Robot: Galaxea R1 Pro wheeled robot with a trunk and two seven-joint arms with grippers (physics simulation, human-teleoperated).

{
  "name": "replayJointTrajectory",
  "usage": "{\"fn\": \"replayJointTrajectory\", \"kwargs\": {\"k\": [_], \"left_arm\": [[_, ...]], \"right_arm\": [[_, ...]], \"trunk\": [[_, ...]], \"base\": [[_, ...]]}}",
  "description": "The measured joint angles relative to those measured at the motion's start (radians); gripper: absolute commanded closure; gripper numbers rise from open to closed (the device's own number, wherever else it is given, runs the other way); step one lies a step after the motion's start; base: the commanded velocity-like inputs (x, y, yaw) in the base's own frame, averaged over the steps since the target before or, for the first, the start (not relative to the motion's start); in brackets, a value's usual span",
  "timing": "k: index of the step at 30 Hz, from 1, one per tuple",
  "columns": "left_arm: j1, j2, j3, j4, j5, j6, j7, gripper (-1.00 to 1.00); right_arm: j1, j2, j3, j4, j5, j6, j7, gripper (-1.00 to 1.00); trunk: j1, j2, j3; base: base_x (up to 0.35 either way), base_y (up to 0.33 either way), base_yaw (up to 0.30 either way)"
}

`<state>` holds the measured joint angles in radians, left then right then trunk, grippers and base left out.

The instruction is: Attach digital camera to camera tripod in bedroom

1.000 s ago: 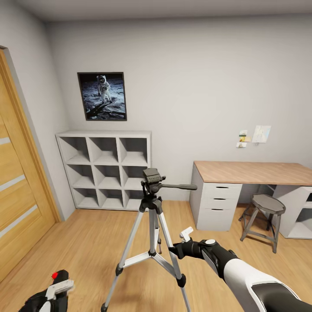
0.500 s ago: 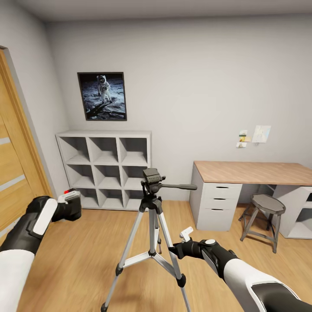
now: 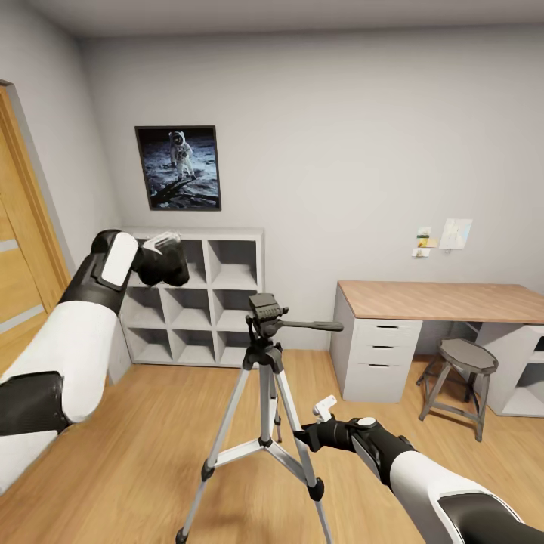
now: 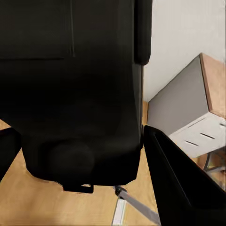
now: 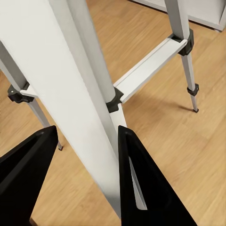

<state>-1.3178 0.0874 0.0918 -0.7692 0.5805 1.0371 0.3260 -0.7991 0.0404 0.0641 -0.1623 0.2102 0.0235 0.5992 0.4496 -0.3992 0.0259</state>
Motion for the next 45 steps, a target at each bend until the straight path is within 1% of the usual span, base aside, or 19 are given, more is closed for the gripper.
{"fn": "replayJointTrajectory", "kwargs": {"k": [1,2,3,4,5,6,7,9,10,11,12,13,14,18,19,20,24,30,45], "left_arm": [[-0.044,-0.035,0.000,0.025,-0.009,0.002,0.007,1.00],[-0.069,-0.055,-0.001,0.035,0.016,-0.002,0.011,1.00],[-0.089,-0.072,-0.001,0.042,-0.007,0.003,0.013,1.00],[-0.108,-0.090,-0.002,0.048,0.000,0.002,0.014,1.00],[-0.143,-0.123,-0.003,0.056,-0.004,0.003,0.017,1.00],[-0.163,-0.143,-0.003,0.059,0.020,0.001,0.017,1.00],[-0.179,-0.160,-0.003,0.062,-0.001,0.005,0.018,1.00],[-0.206,-0.189,-0.004,0.068,0.005,0.005,0.018,1.00],[-0.223,-0.210,-0.005,0.073,0.004,0.005,0.019,1.00],[-0.229,-0.219,-0.008,0.076,0.007,0.005,0.020,1.00],[-0.235,-0.225,-0.011,0.079,-0.004,0.007,0.020,1.00],[-0.239,-0.229,-0.018,0.083,-0.001,0.006,0.020,1.00],[-0.245,-0.234,-0.036,0.091,-0.002,0.006,0.021,1.00],[-0.251,-0.238,-0.091,0.105,-0.006,0.007,0.021,1.00],[-0.253,-0.240,-0.118,0.104,-0.004,0.007,0.021,1.00],[-0.253,-0.240,-0.132,0.103,-0.004,0.008,0.021,1.00],[-0.255,-0.243,-0.170,0.084,-0.007,0.008,0.020,1.00],[-0.256,-0.246,-0.184,0.034,-0.007,0.008,0.020,1.00],[-0.256,-0.251,-0.190,0.024,0.001,0.007,0.017,1.00]], "right_arm": [[0.000,0.000,0.001,0.000,-0.001,0.000,0.000,1.00],[0.000,0.000,0.000,0.000,0.000,0.000,0.000,1.00],[0.000,0.000,0.001,0.000,-0.001,0.000,0.000,1.00],[0.000,0.000,0.000,0.000,0.000,0.000,0.000,1.00],[0.000,0.000,0.001,0.000,-0.001,0.000,0.000,1.00],[0.000,0.000,0.000,0.000,0.000,0.000,0.000,1.00],[0.000,0.000,0.000,0.000,0.000,0.000,-0.001,1.00],[0.000,0.000,0.000,0.000,0.000,0.000,0.000,1.00],[0.000,0.000,0.000,0.000,0.000,0.000,0.000,1.00],[0.000,0.000,0.000,0.000,-0.001,0.000,0.000,1.00],[0.000,0.000,0.000,0.000,-0.001,0.000,0.000,1.00],[0.000,0.000,0.000,0.000,-0.001,0.000,0.000,1.00],[0.000,0.000,0.000,0.000,-0.001,0.000,0.000,1.00],[0.000,0.000,0.001,0.001,-0.003,0.000,0.000,1.00],[0.000,0.000,0.001,0.000,-0.002,0.000,0.000,1.00],[0.000,0.000,0.001,0.000,-0.002,0.000,0.000,1.00],[0.000,0.000,0.001,0.000,-0.002,0.000,0.000,1.00],[0.000,0.000,0.001,0.000,-0.001,0.000,0.000,1.00],[0.000,0.001,0.002,0.000,-0.004,0.002,-0.001,1.00]], "trunk": [[0.000,0.000,0.000],[0.000,0.000,0.000],[0.000,0.000,0.000],[0.000,0.000,0.000],[0.000,0.000,0.000],[0.000,0.000,0.000],[0.000,0.000,0.000],[0.000,0.000,0.000],[0.000,0.000,0.000],[0.000,0.000,0.000],[0.000,0.000,0.000],[0.000,0.000,0.000],[0.000,0.000,0.000],[0.000,0.000,0.000],[0.000,0.000,0.000],[0.000,0.000,0.000],[0.000,0.000,0.000],[0.000,0.000,0.000],[0.000,0.000,0.000]], "base": [[0.000,0.000,0.000],[0.000,0.000,0.000],[0.000,0.000,0.000],[0.000,0.000,0.000],[0.000,0.000,0.000],[0.000,0.000,0.000],[0.000,0.000,0.000],[0.000,0.000,0.000],[0.000,0.000,0.000],[0.000,0.000,0.000],[0.000,0.000,0.000],[0.000,0.000,0.000],[0.000,0.000,0.000],[0.000,0.000,0.000],[0.000,0.000,0.000],[0.000,0.000,0.000],[0.000,0.000,0.000],[0.000,0.000,0.000],[0.000,0.000,0.000]]}}
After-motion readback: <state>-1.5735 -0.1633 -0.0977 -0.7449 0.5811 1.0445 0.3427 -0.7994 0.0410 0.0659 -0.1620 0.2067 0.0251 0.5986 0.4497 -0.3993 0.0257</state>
